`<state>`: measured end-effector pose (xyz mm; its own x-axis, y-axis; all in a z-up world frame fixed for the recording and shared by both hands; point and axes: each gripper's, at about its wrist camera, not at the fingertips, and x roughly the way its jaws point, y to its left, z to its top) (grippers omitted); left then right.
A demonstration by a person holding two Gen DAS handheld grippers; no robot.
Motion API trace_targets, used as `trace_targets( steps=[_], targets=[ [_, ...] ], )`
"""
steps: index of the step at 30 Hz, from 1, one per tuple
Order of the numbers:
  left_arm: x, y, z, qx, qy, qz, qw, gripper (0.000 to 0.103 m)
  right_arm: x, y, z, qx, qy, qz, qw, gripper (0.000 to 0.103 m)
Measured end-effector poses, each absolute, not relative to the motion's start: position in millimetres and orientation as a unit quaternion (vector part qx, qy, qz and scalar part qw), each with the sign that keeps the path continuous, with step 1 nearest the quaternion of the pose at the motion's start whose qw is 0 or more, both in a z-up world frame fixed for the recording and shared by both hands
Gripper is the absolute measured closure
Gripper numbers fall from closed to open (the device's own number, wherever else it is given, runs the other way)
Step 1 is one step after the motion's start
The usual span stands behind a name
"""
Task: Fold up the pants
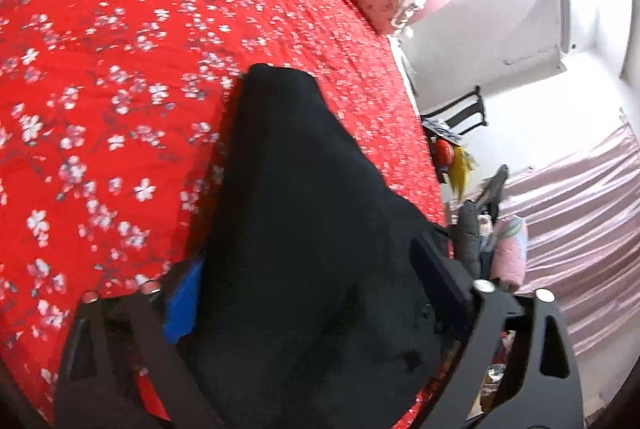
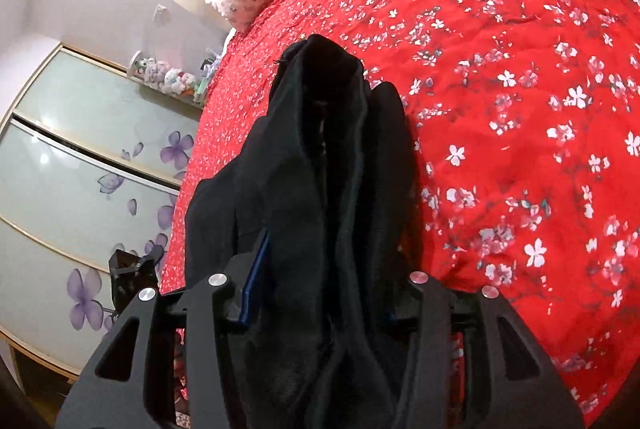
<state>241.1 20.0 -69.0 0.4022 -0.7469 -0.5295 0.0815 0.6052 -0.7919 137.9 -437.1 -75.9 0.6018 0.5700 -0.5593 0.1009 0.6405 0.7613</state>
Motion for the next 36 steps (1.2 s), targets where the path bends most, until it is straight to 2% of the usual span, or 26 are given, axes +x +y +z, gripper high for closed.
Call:
trace_targets(
  steps=[3,6,8,10,11,14,17,19,21,23,27,36],
  targets=[
    [240,26,-74,-0.349,0.484,-0.253,0.762,0.048,138,-433,-70,0.387,0.418,0.145,0.809,0.061],
    [239,29,-76,-0.344,0.488,-0.252,0.762,0.052,140,-429,-67,0.380,0.417,0.141,0.813,0.061],
    [238,27,-75,-0.334,0.489,-0.249,0.766,0.053,142,-430,-69,0.385,0.420,0.141,0.810,0.060],
    [239,24,-75,-0.332,0.492,-0.247,0.766,0.046,143,-431,-72,0.392,0.423,0.141,0.805,0.059],
    [240,20,-75,-0.331,0.493,-0.248,0.766,0.040,144,-431,-72,0.394,0.424,0.143,0.803,0.057],
    [240,9,-70,-0.300,0.494,-0.248,0.778,0.033,144,-433,-74,0.396,0.424,0.144,0.802,0.057],
    [240,0,-66,-0.272,0.494,-0.240,0.790,0.034,145,-435,-78,0.403,0.423,0.149,0.798,0.055],
    [241,6,-68,-0.291,0.495,-0.241,0.783,0.042,144,-436,-79,0.403,0.425,0.151,0.797,0.055],
    [242,14,-71,-0.317,0.496,-0.249,0.769,0.066,145,-436,-79,0.404,0.426,0.152,0.795,0.055],
    [243,22,-73,-0.350,0.491,-0.272,0.750,0.079,146,-436,-78,0.402,0.425,0.152,0.797,0.055],
    [239,18,-65,-0.323,0.482,-0.275,0.767,0.085,146,-429,-69,0.386,0.416,0.151,0.809,0.064],
    [233,13,-43,-0.321,0.452,-0.283,0.782,0.089,150,-425,-49,0.394,0.382,0.174,0.818,0.069]
  ],
)
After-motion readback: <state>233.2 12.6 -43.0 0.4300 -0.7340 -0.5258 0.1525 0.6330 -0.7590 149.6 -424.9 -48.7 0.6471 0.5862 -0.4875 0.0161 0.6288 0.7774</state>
